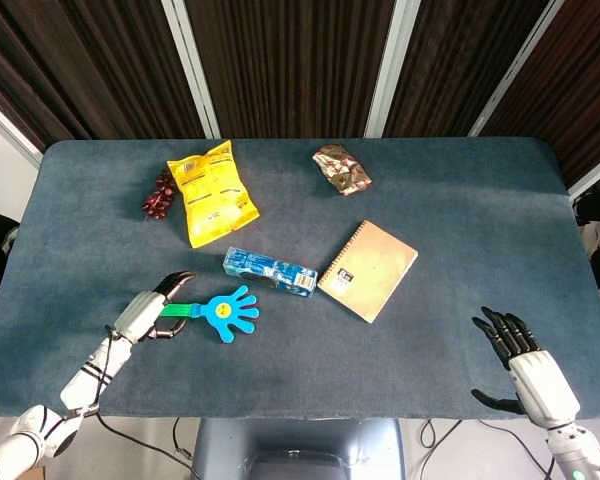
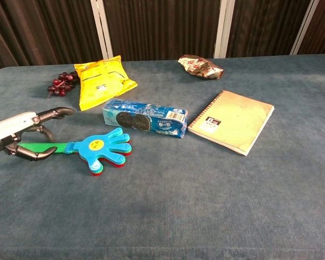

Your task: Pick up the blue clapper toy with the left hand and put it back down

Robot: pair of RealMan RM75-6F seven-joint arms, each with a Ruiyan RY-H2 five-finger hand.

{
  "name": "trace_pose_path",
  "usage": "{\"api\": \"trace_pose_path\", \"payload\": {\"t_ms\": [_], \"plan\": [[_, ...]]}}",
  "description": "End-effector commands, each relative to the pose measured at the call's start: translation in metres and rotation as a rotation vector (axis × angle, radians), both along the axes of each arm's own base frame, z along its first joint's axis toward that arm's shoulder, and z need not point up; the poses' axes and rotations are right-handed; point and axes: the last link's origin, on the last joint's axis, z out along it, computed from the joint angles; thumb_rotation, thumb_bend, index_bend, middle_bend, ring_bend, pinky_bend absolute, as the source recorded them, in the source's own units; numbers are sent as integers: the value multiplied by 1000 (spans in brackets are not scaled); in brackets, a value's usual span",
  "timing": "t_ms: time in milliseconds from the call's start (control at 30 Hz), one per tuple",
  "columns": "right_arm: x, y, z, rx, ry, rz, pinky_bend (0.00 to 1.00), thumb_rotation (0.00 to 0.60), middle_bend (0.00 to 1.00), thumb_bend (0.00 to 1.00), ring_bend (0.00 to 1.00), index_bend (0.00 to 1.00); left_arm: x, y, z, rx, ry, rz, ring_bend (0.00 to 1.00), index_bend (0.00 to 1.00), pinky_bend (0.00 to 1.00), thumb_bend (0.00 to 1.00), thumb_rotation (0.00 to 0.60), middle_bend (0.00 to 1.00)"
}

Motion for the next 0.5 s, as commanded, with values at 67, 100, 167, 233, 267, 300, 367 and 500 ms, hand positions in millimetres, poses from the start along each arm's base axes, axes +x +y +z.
{"api": "trace_pose_path", "payload": {"t_ms": [67,100,167,233,267,300,367,500], "plan": [[0,0,0,-1,-1,0,0,600,0,210,0,0,6,-13,9,0,6,-28,0,0,4,431,600,0],[1,1,0,-1,-2,1,0,600,0,210,0,0,9,-17,12,5,-5,-37,0,0,3,431,600,0],[1,1,1,-1,-2,2,0,600,0,210,0,0,15,-26,21,29,-32,-55,0,0,0,430,600,0],[1,1,0,1,-3,4,0,600,0,210,0,0,20,-36,33,66,-50,-83,0,0,0,424,600,0],[1,1,0,1,-2,5,0,600,0,209,0,0,20,-42,39,89,-51,-96,0,0,0,423,600,0],[1,1,1,1,-1,7,0,600,0,209,0,0,19,-50,50,122,-41,-113,0,0,0,422,600,0],[1,2,1,0,1,10,0,600,0,210,0,0,12,-66,65,181,1,-122,0,0,0,420,600,0],[-2,0,0,-1,16,-12,0,600,0,210,0,0,-13,-111,95,322,193,-96,0,0,0,416,600,0]]}}
